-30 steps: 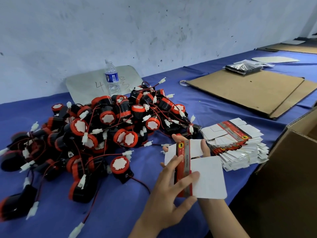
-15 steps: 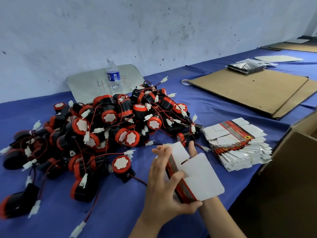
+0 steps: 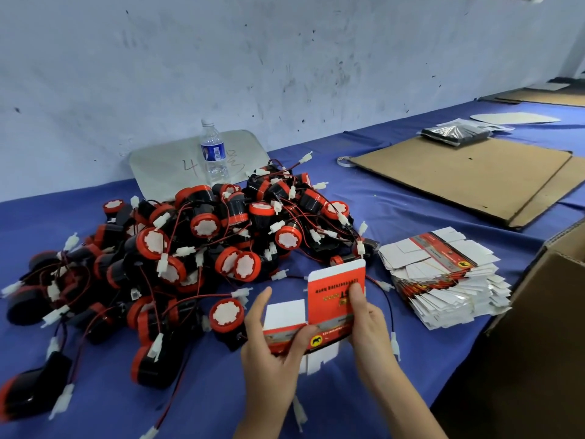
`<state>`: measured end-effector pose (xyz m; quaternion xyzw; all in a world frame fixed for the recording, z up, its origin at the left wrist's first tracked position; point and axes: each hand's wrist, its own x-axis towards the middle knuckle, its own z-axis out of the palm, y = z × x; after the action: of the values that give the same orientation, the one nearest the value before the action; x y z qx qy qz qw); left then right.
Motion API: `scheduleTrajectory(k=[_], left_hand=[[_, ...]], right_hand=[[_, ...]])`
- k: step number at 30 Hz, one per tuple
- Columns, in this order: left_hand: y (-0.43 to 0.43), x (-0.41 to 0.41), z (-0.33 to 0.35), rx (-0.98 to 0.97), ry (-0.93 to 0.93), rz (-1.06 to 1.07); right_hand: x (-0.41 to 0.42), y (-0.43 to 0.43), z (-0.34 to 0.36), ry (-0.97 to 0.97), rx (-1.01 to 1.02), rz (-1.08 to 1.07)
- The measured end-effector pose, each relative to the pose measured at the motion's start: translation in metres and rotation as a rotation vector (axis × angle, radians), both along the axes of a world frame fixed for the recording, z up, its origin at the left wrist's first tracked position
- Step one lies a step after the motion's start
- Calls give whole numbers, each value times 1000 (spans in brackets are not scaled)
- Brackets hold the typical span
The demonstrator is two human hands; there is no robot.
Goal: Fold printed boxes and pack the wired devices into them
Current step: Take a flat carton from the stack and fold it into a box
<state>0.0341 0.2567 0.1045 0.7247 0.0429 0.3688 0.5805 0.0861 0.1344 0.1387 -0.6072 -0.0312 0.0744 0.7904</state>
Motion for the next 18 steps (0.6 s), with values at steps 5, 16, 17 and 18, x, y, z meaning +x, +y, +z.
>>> scheduleTrajectory(k=[5,16,17,18], left_hand=[[-3,1,6,-77,75,-128],[-8,7,18,-297,125,-324],[-6,11,24,-329,138,-291],[-4,13,28,-353,135,-255]], right_hand=[[4,16,-14,-192,63,-47],[-1,21,-20,-87,231,110],[1,18,-18,42,350,87],[4,14,-21,173,475,87]])
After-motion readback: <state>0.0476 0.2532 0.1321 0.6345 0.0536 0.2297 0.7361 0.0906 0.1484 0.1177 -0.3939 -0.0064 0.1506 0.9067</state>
